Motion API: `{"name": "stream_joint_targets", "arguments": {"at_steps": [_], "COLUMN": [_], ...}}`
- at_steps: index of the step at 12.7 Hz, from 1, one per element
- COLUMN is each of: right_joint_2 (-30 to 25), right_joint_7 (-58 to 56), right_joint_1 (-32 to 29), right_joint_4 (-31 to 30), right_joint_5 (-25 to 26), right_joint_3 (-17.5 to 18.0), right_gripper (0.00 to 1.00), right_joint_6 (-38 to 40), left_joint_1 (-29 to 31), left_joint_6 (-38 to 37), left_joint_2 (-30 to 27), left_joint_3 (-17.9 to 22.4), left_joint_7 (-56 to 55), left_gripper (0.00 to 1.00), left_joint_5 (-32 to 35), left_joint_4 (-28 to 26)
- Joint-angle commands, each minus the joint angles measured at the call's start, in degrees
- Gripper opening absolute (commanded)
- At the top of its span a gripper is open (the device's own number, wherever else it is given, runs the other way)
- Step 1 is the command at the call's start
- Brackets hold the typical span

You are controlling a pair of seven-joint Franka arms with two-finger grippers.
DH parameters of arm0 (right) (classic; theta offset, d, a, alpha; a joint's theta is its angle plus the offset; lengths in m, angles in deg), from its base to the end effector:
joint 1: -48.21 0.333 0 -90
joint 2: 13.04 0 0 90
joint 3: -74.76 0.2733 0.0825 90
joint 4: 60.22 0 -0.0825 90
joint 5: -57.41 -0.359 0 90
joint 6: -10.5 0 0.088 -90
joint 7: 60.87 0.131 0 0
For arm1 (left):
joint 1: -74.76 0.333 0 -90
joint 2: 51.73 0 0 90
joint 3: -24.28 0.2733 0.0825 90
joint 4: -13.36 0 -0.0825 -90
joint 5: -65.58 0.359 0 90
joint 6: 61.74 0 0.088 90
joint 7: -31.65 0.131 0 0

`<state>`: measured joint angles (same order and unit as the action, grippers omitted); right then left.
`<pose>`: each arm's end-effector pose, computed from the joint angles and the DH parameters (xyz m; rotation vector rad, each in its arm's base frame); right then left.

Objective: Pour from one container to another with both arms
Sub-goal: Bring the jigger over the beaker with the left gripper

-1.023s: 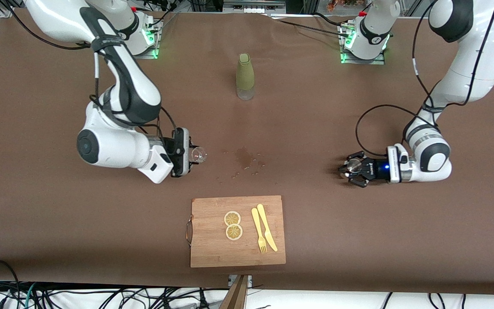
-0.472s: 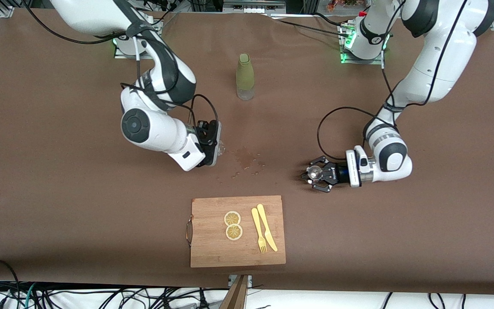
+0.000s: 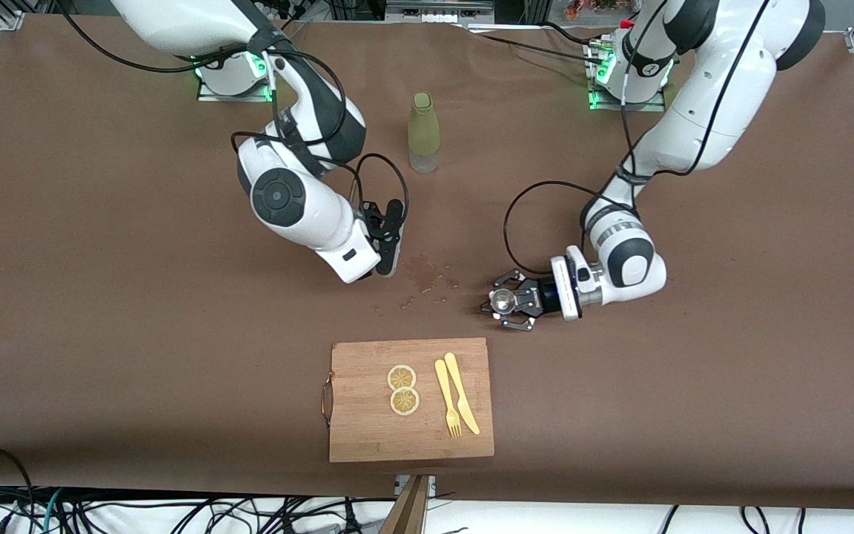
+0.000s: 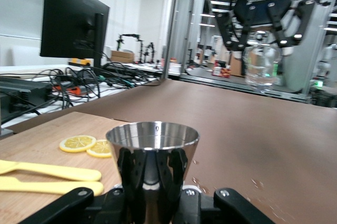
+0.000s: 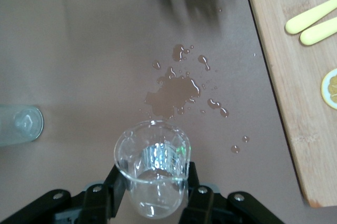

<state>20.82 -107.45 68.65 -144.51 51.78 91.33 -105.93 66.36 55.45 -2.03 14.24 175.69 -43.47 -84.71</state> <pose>0.5387 0.3838 0.2986 -2.2428 -1.8293 -0.0181 0.5719 -0.2602 0.1001 1.5428 -1.0227 1.2310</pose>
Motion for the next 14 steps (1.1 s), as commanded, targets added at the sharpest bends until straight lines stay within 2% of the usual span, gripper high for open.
{"name": "stream_joint_targets", "arguments": {"at_steps": [1, 3, 5, 8, 11, 14], "right_joint_2": [2.0, 5.3, 8.1, 8.6, 10.0, 10.0], "right_joint_7": [2.6, 3.8, 3.9, 3.8, 3.9, 4.2], "right_joint_1": [0.2, 0.0, 0.4, 1.6, 7.8, 10.5], "right_joint_4": [1.4, 6.2, 10.5, 12.0, 17.3, 17.8], "right_joint_5": [2.0, 2.5, 4.9, 7.6, 8.6, 9.7], "right_joint_3": [0.1, 0.0, 0.0, -1.2, -6.4, -8.2], "right_gripper": [0.14, 0.14, 0.14, 0.14, 0.14, 0.14], "right_joint_6": [0.1, 0.8, 1.9, 3.8, 10.0, 11.7], "left_joint_1": [-5.2, -8.7, -11.4, -14.0, -15.5, -16.1], "left_joint_6": [3.3, 5.3, 6.1, 7.3, 7.7, 8.1], "left_joint_2": [-1.5, -1.5, -1.4, -1.2, -1.1, -1.1], "left_joint_3": [0.6, 0.6, 0.7, 0.6, 0.6, 0.6], "left_joint_7": [5.5, 9.1, 11.1, 15.5, 17.6, 18.6], "left_gripper": [0.0, 0.0, 0.0, 0.0, 0.0, 0.0], "left_joint_5": [-10.6, -18.1, -22.9, -29.7, -33.7, -35.1], "left_joint_4": [-2.1, -2.3, -2.3, -2.3, -2.2, -1.8]}}
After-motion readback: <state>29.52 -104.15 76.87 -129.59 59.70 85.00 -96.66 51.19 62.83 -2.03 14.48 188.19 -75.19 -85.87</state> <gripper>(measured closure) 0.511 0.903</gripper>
